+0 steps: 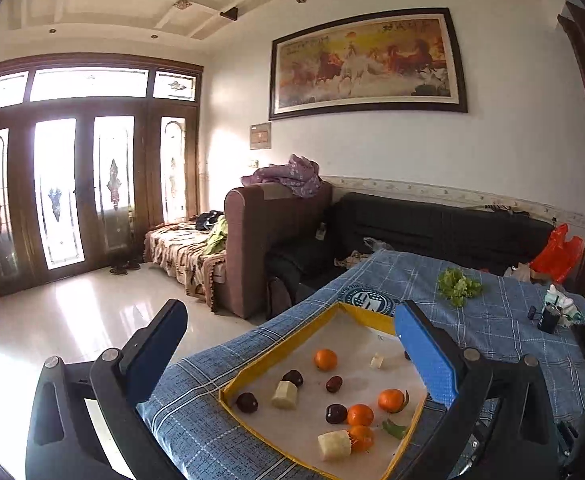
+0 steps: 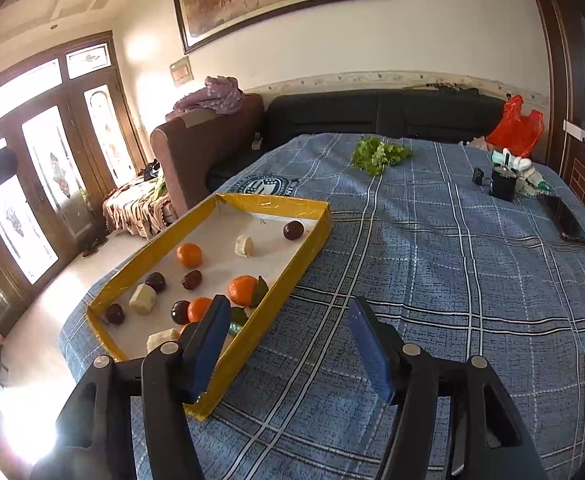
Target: Organize fruits
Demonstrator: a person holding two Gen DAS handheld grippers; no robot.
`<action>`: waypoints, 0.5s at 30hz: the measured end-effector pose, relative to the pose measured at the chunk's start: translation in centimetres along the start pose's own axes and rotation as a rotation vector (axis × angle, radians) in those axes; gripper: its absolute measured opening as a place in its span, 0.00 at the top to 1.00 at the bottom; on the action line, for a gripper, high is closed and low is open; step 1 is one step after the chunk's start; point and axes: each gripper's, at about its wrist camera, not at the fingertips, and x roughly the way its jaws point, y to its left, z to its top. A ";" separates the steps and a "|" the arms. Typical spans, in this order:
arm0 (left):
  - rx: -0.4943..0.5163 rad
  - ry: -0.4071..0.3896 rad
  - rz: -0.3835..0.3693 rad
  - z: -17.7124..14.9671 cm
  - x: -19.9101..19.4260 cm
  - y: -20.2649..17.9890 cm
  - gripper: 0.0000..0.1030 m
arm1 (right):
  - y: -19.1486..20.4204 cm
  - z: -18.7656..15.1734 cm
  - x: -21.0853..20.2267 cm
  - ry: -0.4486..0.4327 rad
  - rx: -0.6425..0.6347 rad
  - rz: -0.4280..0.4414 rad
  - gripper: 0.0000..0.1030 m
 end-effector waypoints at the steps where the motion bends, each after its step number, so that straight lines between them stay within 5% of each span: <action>1: -0.018 -0.004 0.018 0.0 -0.3 0.3 0.00 | 0.1 -0.1 -0.5 -0.010 -0.003 0.008 0.31; 15: -0.046 0.120 -0.012 -0.9 1.6 0.7 0.00 | 1.5 -1.5 -0.5 0.002 -0.069 0.022 0.25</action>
